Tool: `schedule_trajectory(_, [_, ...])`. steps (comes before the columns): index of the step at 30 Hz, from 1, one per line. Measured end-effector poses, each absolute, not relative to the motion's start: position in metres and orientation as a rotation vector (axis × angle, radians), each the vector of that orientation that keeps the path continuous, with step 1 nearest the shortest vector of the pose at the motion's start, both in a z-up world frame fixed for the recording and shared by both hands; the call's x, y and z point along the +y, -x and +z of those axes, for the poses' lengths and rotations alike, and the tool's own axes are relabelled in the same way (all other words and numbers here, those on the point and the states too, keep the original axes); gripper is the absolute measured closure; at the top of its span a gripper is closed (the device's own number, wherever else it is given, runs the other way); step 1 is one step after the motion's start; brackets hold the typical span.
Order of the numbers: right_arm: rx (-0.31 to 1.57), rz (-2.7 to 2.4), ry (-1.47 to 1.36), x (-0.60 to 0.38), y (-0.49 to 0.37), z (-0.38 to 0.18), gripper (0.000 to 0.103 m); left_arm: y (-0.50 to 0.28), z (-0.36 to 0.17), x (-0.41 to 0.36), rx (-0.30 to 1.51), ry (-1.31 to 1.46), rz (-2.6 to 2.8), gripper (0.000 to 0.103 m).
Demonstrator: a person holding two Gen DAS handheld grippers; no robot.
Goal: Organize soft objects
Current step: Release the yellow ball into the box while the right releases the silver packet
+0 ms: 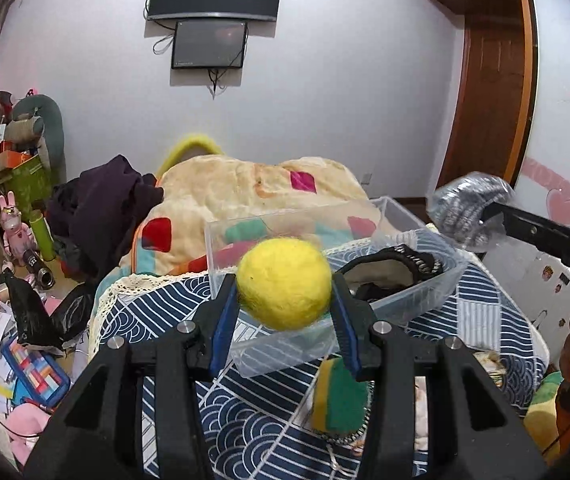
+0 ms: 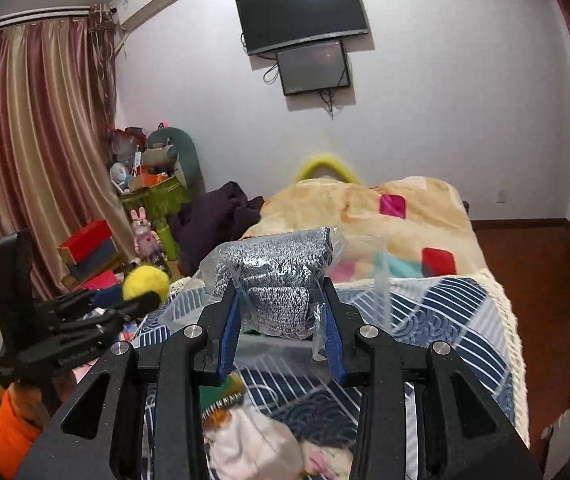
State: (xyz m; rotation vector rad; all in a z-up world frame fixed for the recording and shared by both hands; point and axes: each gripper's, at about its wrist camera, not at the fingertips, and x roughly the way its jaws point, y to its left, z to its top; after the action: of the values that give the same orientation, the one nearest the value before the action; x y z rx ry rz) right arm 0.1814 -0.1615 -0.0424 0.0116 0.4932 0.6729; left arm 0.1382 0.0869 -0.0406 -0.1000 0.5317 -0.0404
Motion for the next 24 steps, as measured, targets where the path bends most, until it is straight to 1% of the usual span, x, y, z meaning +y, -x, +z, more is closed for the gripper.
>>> schedule_trajectory(9, [0.599,0.672,0.083,-0.116,-0.209,-0.065,0.069,-0.176,-0.068,0.086,0.627,0.097,-0.051,0.058])
schedule_trajectory(18, [0.71,0.656,0.22,-0.09,-0.227,-0.092,0.069,-0.194,-0.08,0.082,0.688,0.089,-0.054,0.059])
schedule_trajectory(24, [0.715,0.648,0.289,-0.085,-0.221,-0.098,0.069,-0.195,-0.082,0.08,0.701,0.082,-0.04,0.058])
